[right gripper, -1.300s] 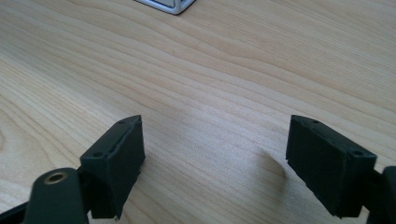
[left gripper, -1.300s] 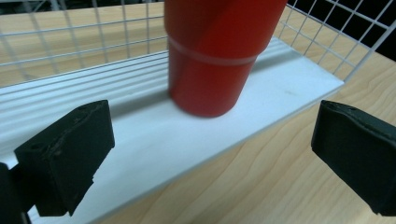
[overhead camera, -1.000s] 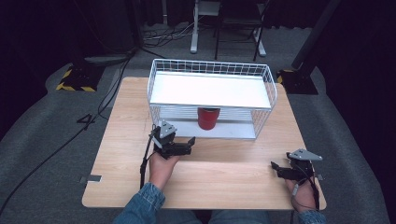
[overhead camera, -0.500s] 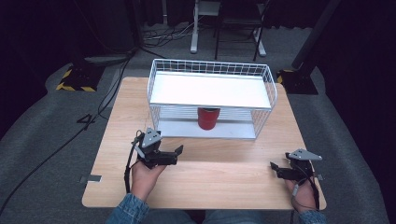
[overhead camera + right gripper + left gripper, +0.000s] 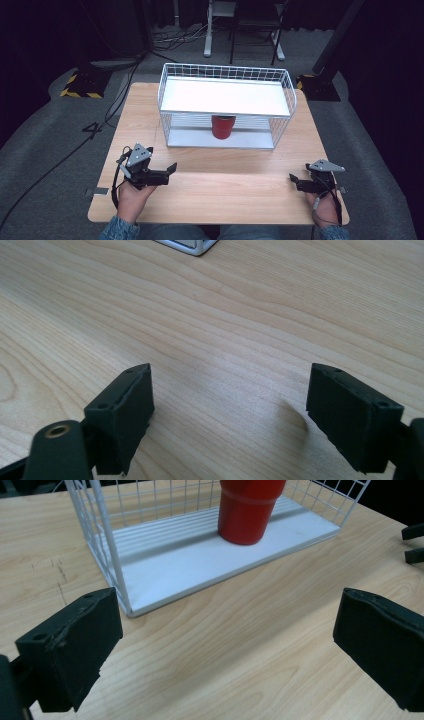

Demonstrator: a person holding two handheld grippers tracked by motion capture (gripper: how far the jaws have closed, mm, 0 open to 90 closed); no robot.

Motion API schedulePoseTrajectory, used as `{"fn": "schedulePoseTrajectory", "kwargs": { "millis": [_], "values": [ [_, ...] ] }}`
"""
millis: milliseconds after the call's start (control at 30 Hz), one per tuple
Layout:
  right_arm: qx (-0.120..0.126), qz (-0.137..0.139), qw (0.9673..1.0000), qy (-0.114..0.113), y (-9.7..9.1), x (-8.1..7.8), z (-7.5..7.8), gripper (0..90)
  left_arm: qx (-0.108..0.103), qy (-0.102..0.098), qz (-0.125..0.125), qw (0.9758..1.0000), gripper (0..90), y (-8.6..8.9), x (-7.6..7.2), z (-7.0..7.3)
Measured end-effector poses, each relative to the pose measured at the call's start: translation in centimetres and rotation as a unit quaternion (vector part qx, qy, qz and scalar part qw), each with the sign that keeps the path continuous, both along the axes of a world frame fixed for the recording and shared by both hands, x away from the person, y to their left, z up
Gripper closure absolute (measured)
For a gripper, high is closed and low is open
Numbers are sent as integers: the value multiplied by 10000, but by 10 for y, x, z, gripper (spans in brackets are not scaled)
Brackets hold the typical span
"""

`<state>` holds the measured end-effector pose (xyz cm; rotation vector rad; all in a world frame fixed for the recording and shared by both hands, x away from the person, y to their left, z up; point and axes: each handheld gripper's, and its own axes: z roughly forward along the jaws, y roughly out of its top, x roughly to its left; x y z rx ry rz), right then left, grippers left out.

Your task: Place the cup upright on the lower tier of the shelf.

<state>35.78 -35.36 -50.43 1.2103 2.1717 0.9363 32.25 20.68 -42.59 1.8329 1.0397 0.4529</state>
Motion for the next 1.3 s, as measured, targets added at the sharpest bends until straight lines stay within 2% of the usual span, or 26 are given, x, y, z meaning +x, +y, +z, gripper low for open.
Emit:
{"fn": "schedulePoseTrajectory", "kwargs": {
  "millis": [100, 167, 300, 400, 500, 633, 933, 1067, 1167, 1300],
  "values": [
    [7, 2, 10000, 6, 0, 0, 0, 196, 19, 74, -66, 9999, 3, 8, -4, -4],
    [9, 2, 10000, 7, 0, 0, 0, 196, -11, 200, -128, 9997, 3, 15, -4, -7],
    [-7, 3, 10000, -8, 0, 0, 0, 196, -56, 342, -29, 9994, 3, 28, -8, -15],
    [-9, 11, 10000, -10, 0, 0, 0, 196, 172, 444, 18, 9989, 3, 34, -9, -23],
    [-13, 13, 10000, -14, 0, 0, 0, 196, 310, 606, 23, 9977, 3, 38, -9, -32],
    [-20, 17, 10000, -17, 0, 0, 0, 196, 355, 753, 19, 9965, 3, 44, -10, -39],
    [-23, 20, 10000, -23, 0, 0, 0, 196, 570, 1263, -26, 9904, 3, 47, -6, -60],
    [-43, 23, 10000, -32, 0, -1, 0, 196, 674, 1344, 13, 9886, 3, 45, -4, -65],
    [-38, 23, 10000, -25, 0, -1, 0, 196, 856, 1383, -10, 9867, 3, 43, -2, -69],
    [-42, 20, 10000, -29, 0, -1, 0, 195, 945, 1440, 49, 9850, 3, 40, -2, -74]
  ]
}}
